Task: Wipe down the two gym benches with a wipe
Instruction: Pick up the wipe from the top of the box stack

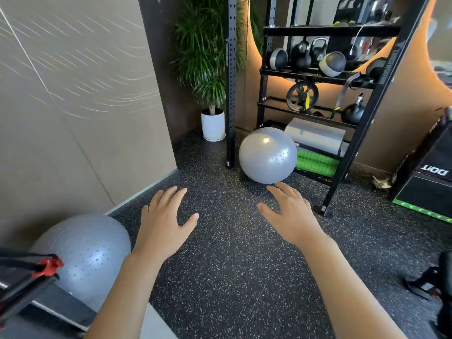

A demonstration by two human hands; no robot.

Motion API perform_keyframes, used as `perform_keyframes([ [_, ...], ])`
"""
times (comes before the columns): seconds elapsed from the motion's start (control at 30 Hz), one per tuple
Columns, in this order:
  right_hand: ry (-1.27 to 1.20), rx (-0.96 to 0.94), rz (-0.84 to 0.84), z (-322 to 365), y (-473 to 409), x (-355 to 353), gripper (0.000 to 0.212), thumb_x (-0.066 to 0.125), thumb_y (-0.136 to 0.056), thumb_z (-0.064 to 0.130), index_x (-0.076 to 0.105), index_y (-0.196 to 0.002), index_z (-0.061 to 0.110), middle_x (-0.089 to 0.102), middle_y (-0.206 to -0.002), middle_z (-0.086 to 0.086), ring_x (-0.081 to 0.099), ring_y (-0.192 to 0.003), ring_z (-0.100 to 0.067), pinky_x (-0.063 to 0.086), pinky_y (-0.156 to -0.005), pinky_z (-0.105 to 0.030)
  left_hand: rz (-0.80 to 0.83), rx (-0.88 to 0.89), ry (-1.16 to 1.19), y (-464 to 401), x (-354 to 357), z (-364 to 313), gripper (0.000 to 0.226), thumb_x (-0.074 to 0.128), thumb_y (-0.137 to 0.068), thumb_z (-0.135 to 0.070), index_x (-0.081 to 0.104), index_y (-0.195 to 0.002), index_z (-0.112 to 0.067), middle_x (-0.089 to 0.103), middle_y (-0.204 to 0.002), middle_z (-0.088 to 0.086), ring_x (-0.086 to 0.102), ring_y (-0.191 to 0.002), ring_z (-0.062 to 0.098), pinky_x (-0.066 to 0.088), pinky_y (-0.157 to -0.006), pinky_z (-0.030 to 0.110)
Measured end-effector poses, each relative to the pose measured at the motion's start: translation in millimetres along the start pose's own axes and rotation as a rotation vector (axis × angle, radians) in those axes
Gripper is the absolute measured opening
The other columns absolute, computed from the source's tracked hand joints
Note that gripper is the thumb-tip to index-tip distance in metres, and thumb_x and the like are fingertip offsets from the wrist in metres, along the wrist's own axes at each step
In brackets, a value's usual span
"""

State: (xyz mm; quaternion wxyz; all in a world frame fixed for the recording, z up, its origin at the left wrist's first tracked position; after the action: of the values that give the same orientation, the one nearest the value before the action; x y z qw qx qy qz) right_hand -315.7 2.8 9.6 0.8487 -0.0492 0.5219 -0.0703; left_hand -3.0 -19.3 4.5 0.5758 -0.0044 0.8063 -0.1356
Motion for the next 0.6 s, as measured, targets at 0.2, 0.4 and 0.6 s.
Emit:
perform_keyframes([
  [0.2, 0.005, 0.042, 0.011, -64.2, -5.0, -5.5, 0.072, 0.042, -0.097, 0.070, 0.036, -0.158, 0.031, 0.027, -0.167, 0.006, 0.022, -0.154, -0.021, 0.022, -0.122, -0.054, 0.073, 0.038, 0.005, -19.0, 39.3, -53.4, 0.074, 0.044, -0.098, -0.068, 0.026, -0.163, -0.038, 0.020, -0.173, -0.009, 0.012, -0.161, 0.024, 0.021, -0.127, 0.062],
  [0.4, -0.023, 0.077, 0.005, -120.1, -10.2, -13.8, 0.072, 0.042, -0.097, 0.069, 0.036, -0.157, 0.031, 0.027, -0.167, 0.005, 0.021, -0.155, -0.020, 0.021, -0.122, -0.054, 0.109, 0.089, 0.012, -37.0, 69.6, -105.0, 0.073, 0.044, -0.098, -0.066, 0.028, -0.163, -0.036, 0.020, -0.173, -0.009, 0.011, -0.161, 0.022, 0.021, -0.127, 0.061],
  [0.6, -0.014, 0.143, -0.023, -180.5, -2.1, -29.6, 0.071, 0.045, -0.097, 0.067, 0.037, -0.157, 0.029, 0.029, -0.166, 0.006, 0.022, -0.154, -0.021, 0.021, -0.122, -0.053, 0.156, 0.147, -0.002, -49.6, 100.6, -162.7, 0.073, 0.046, -0.099, -0.064, 0.028, -0.163, -0.036, 0.019, -0.173, -0.010, 0.010, -0.162, 0.022, 0.020, -0.128, 0.060],
])
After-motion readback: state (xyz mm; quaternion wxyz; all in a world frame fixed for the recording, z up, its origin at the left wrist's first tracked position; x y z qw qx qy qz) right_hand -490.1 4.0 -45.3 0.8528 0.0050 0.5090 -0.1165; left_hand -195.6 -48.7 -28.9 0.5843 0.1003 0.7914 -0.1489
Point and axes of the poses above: each hand's wrist, its own y-axis away from the middle knuckle, its own x-axis out of the palm, z = x × y, the point moved 2 cm from there along -y, towards the middle knuckle
